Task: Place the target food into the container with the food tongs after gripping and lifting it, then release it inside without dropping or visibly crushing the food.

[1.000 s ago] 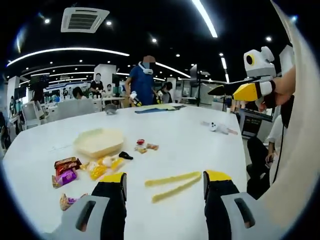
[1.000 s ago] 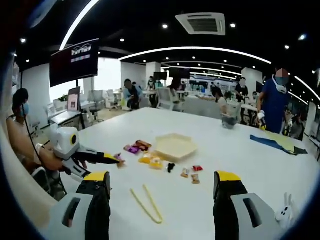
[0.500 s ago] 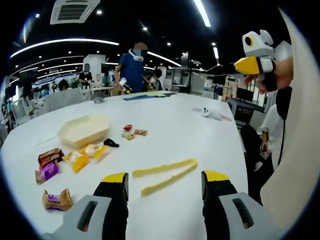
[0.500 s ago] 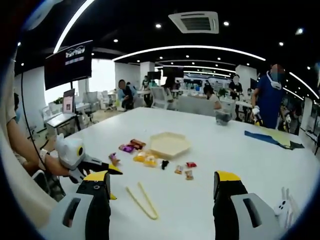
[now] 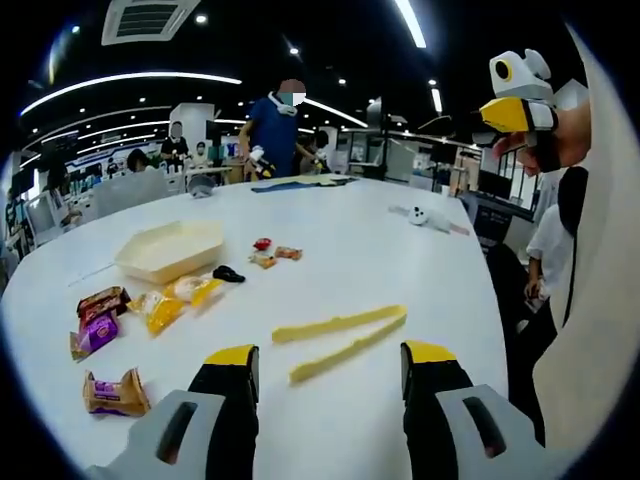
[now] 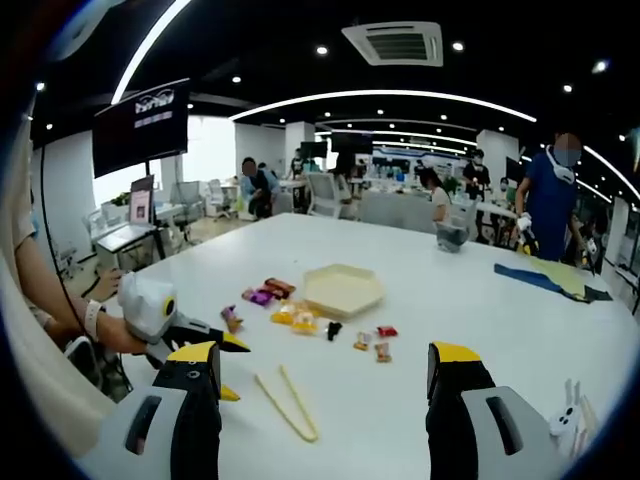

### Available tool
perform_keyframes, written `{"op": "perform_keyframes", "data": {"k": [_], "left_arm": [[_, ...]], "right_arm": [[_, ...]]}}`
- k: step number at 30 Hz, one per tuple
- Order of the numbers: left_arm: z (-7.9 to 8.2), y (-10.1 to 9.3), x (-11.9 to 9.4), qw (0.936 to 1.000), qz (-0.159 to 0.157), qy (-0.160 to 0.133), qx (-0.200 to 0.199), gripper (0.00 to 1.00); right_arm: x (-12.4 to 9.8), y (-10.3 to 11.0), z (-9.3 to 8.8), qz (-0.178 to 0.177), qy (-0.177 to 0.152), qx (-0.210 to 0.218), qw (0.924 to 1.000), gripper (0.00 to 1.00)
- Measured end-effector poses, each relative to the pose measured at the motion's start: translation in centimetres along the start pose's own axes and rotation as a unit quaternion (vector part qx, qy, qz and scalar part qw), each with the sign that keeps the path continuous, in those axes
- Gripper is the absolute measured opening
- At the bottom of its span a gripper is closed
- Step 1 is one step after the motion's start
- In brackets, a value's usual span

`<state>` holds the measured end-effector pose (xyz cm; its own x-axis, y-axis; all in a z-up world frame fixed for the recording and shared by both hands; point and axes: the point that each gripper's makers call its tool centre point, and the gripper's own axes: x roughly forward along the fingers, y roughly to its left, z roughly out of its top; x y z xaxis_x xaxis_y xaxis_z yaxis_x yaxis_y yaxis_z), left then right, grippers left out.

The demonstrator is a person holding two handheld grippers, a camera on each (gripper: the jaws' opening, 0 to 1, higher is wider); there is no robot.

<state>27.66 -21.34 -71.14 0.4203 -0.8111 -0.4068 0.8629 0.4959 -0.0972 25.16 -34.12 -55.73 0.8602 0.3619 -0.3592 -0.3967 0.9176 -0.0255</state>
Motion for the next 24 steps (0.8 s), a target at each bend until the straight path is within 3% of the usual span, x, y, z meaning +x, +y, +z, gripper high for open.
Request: {"op": "perform_keyframes", "data": {"k": [9, 24], "left_arm": [[-0.3, -0.2, 0.9, 0.9999, -0.006, 0.008, 0.005, 0.55], [-1.2, 0.2, 2.1, 0.9998, -0.002, 0.02, 0.003, 0.52]], "right_arm": [[-0.5, -0.7, 0.6, -0.008, -0.007, -0.001, 0.9999, 0.86], [-1.6, -1.6, 0.0, -0.009, -0.001, -0.005, 1.0, 0.86]]}}
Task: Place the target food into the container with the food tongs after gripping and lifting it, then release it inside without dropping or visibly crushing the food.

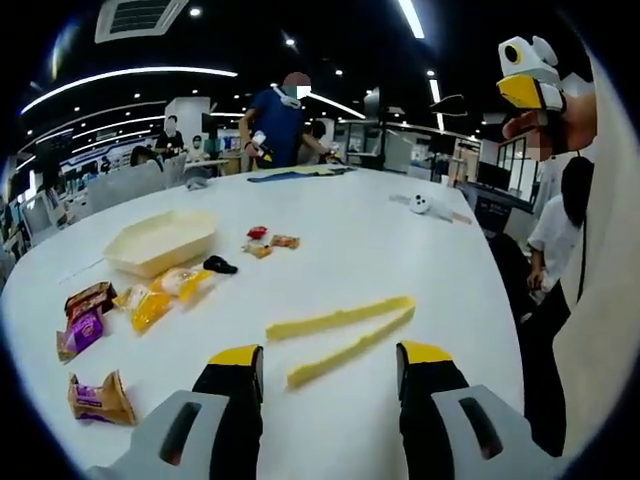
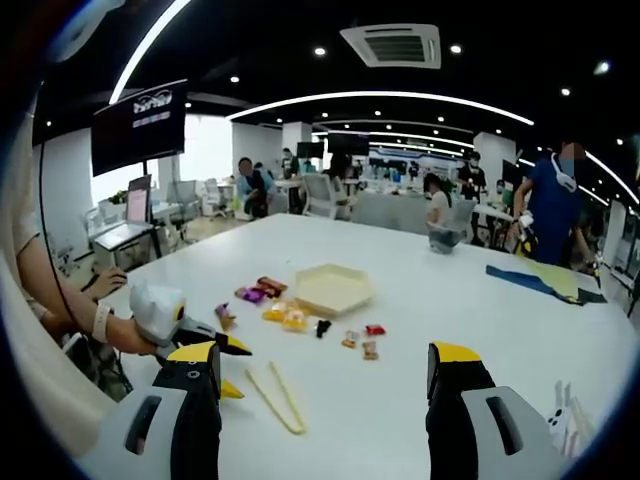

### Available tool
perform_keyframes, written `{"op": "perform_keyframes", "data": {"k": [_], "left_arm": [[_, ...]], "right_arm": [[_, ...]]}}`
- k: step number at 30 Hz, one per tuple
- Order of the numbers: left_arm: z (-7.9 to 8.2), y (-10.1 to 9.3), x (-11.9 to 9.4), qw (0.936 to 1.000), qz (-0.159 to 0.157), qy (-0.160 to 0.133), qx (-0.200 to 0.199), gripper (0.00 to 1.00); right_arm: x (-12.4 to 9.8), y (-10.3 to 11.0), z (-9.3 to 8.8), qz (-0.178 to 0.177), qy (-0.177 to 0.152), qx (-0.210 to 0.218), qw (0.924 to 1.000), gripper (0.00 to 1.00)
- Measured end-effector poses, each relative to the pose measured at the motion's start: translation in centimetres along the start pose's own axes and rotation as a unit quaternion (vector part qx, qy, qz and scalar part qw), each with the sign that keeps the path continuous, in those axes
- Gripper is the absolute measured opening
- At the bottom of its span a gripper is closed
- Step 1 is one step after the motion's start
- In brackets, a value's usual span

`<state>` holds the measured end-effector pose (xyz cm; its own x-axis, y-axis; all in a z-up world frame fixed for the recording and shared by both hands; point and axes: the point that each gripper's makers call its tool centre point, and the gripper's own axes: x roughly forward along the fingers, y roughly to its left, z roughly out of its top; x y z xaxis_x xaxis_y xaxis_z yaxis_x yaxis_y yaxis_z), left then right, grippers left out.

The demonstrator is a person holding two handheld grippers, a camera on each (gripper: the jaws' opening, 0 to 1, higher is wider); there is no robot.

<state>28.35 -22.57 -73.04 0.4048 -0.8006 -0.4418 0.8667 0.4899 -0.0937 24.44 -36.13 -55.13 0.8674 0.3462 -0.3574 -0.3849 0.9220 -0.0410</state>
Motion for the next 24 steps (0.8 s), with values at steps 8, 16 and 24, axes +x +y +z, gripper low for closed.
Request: {"op": "perform_keyframes", "data": {"k": [8, 16, 24], "left_arm": [[-0.1, 0.2, 0.1, 1.0, 0.002, 0.005, 0.002, 0.51], [-0.7, 0.1, 0.3, 0.9998, -0.006, 0.017, 0.005, 0.49], [-1.4, 0.0, 1.2, 0.9995, -0.013, 0.028, 0.006, 0.47]], "right_arm": [[0.1, -0.2, 0.0, -0.002, -0.005, 0.006, 1.0, 0.86], [-0.1, 0.4, -0.5, -0.001, -0.003, 0.01, 0.9999, 0.85], [-1.1, -0.3, -1.1, -0.014, 0.002, 0.017, 0.9997, 0.85]]}}
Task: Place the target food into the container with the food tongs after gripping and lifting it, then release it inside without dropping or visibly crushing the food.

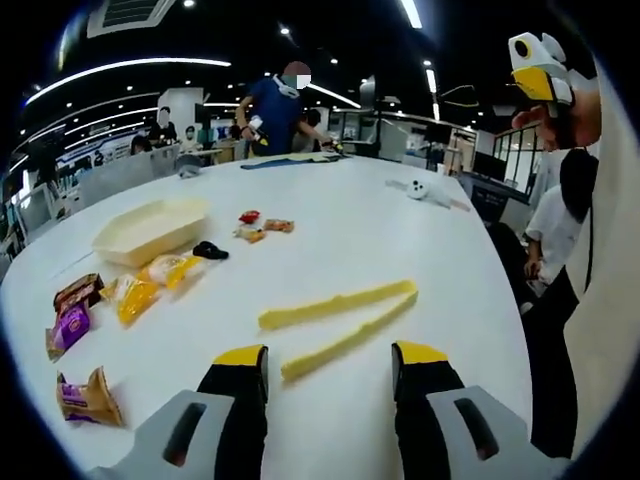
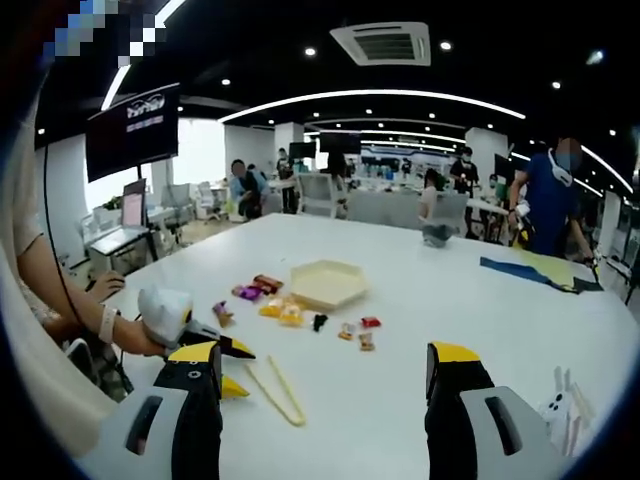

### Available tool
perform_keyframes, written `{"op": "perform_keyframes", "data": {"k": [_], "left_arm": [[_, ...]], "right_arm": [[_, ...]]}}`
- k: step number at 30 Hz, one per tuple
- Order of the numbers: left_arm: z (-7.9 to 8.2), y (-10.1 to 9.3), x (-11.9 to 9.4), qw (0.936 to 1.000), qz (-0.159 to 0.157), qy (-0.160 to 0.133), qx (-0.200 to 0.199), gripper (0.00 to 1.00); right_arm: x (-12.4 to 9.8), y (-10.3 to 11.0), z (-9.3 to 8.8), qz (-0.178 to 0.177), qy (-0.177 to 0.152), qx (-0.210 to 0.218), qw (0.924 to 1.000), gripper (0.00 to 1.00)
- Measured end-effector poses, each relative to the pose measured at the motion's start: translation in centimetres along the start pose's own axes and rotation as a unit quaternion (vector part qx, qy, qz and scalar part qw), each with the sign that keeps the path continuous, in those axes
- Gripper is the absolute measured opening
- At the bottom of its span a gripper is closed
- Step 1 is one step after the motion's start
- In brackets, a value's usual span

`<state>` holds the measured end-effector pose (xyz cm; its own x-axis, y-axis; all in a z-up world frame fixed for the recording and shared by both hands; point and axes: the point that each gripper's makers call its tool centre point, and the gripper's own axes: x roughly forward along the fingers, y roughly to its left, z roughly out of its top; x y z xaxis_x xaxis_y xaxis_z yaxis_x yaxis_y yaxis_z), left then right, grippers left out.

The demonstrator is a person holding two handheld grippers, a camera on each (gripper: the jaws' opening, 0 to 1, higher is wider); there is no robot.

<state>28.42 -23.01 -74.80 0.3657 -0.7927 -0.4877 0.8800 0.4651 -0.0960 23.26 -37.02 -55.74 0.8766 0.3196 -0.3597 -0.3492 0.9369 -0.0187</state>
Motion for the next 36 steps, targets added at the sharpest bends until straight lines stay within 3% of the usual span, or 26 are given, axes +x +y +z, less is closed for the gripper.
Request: {"op": "perform_keyframes", "data": {"k": [28, 36], "left_arm": [[-0.9, 1.2, 0.2, 0.9987, 0.025, 0.017, 0.042, 0.19], [-0.8, 1.4, 0.1, 0.9983, 0.026, 0.016, 0.05, 0.17]], "right_arm": [[-0.3, -0.4, -0.3, -0.003, 0.005, 0.002, 1.0, 0.85], [-0.2, -0.4, -0.2, -0.004, 0.005, 0.001, 1.0, 0.85]]}}
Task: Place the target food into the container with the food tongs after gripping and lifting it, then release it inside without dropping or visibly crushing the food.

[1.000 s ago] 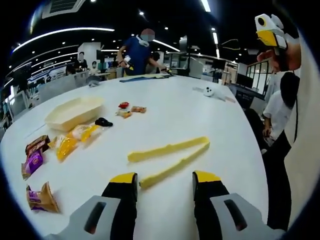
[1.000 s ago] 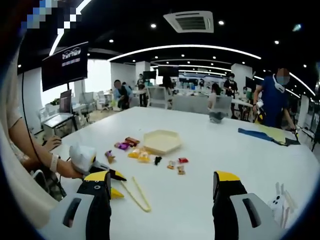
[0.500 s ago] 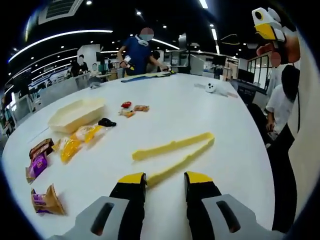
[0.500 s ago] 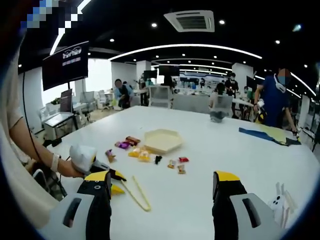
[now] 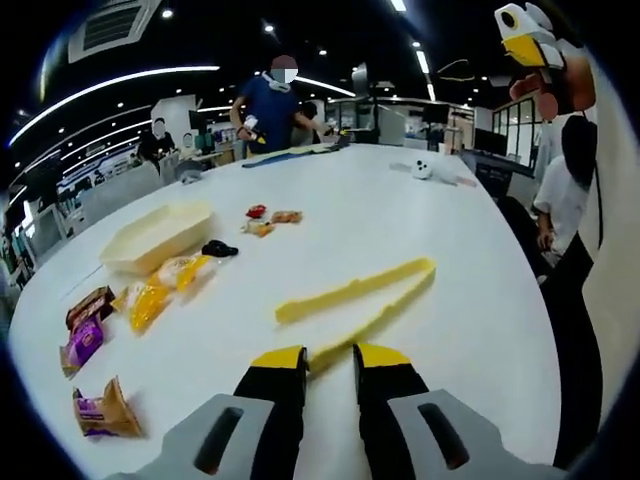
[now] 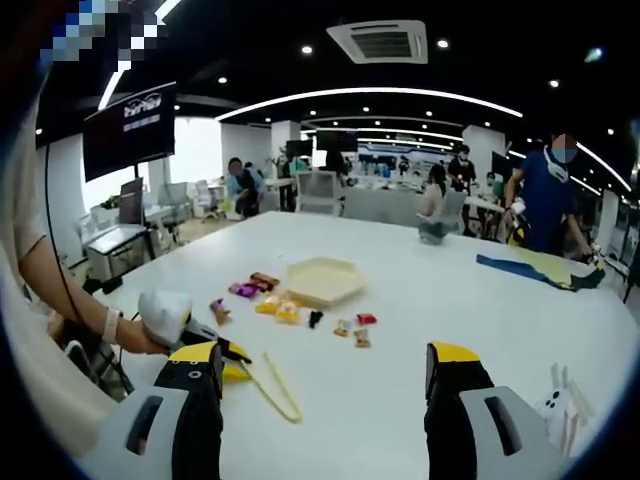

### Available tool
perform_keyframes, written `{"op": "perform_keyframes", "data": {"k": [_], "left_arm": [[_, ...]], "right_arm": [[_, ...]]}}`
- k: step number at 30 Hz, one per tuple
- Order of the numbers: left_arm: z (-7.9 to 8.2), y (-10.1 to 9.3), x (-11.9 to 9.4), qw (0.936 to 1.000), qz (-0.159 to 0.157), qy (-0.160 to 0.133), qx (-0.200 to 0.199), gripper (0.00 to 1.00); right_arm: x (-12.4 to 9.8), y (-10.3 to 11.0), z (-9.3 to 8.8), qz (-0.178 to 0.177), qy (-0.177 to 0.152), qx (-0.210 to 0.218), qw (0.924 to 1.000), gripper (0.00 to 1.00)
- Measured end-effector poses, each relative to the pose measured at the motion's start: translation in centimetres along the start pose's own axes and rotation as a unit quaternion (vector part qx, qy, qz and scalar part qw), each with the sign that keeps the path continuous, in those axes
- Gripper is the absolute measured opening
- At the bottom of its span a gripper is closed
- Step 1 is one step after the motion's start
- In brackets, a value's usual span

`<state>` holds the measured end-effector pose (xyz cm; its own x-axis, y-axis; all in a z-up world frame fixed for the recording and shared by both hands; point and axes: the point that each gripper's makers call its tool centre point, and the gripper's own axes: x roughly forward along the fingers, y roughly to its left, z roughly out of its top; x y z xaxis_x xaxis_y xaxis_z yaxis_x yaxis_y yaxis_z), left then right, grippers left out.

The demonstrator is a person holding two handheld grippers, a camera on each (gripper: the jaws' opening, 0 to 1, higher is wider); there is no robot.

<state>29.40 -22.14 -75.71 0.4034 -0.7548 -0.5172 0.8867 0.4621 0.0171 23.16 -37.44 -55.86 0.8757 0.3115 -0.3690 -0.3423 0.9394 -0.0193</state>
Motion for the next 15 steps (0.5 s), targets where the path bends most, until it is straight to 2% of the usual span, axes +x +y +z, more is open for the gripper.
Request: {"op": "perform_keyframes", "data": {"k": [6, 11, 15], "left_arm": [[-0.1, -0.3, -0.1, 0.9999, -0.002, 0.002, 0.01, 0.14], [-0.2, -1.3, -0.4, 0.9994, -0.012, 0.007, 0.032, 0.09], [-0.4, -1.7, -0.6, 0.9992, -0.019, 0.01, 0.034, 0.06]], "right_arm": [[0.1, 0.2, 0.0, 0.003, 0.001, -0.002, 1.0, 0.85], [0.2, 0.4, 0.1, 0.006, 0.001, -0.004, 1.0, 0.85], [0.2, 0.6, 0.1, 0.01, 0.001, -0.005, 0.9999, 0.85]]}}
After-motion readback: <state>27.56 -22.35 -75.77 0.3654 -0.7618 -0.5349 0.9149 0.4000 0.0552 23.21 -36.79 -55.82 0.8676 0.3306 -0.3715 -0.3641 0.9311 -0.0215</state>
